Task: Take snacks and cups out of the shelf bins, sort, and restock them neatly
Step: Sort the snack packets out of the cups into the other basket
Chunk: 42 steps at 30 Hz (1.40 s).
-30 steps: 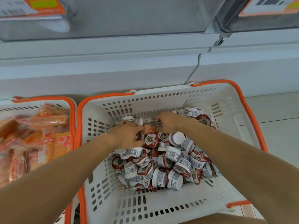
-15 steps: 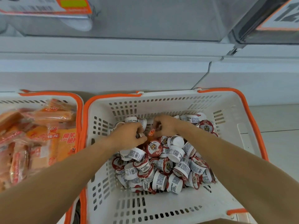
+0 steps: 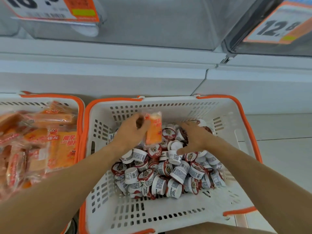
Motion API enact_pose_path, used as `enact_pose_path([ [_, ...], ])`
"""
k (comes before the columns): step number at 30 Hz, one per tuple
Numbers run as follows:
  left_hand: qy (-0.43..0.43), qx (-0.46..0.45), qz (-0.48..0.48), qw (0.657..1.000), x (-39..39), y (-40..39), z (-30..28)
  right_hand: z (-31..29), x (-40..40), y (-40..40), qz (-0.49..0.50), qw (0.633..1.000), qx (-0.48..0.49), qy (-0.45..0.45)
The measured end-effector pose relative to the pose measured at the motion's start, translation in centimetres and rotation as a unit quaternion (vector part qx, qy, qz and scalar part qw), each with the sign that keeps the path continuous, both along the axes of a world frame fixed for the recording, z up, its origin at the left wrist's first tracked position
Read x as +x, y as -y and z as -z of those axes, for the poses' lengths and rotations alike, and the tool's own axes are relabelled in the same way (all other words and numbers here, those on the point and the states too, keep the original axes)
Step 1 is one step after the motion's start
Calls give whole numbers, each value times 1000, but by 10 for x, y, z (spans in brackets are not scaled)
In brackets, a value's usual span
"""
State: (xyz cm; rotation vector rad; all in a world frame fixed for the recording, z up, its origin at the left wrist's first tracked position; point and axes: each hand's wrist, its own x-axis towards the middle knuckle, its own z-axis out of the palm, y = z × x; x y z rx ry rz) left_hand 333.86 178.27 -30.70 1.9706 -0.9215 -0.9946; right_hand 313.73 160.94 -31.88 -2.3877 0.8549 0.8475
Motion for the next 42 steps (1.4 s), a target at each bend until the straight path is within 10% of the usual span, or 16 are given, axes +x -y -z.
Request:
enact_pose_path([
  [9,-84,171,-16,982,9,-32,-14,15,34,-57,9,995,-46,-92],
  [16,-80,219,47,971,-2,-63,-15,-12,-11,-28,226,950,143,162],
  [24,-102,202,48,973,-22,-66,-20,10,-18,-47,9,993,-74,-91],
  [33,-99,215,32,971,-23,-67,-13,21,17,-49,170,979,45,102],
  [38,-103,207,9,973,-28,-58,-10,13,22,-47,359,866,223,266],
  [42,-113,204,-4,972,-27,-58,-10,17,-3,-27,247,947,75,193],
])
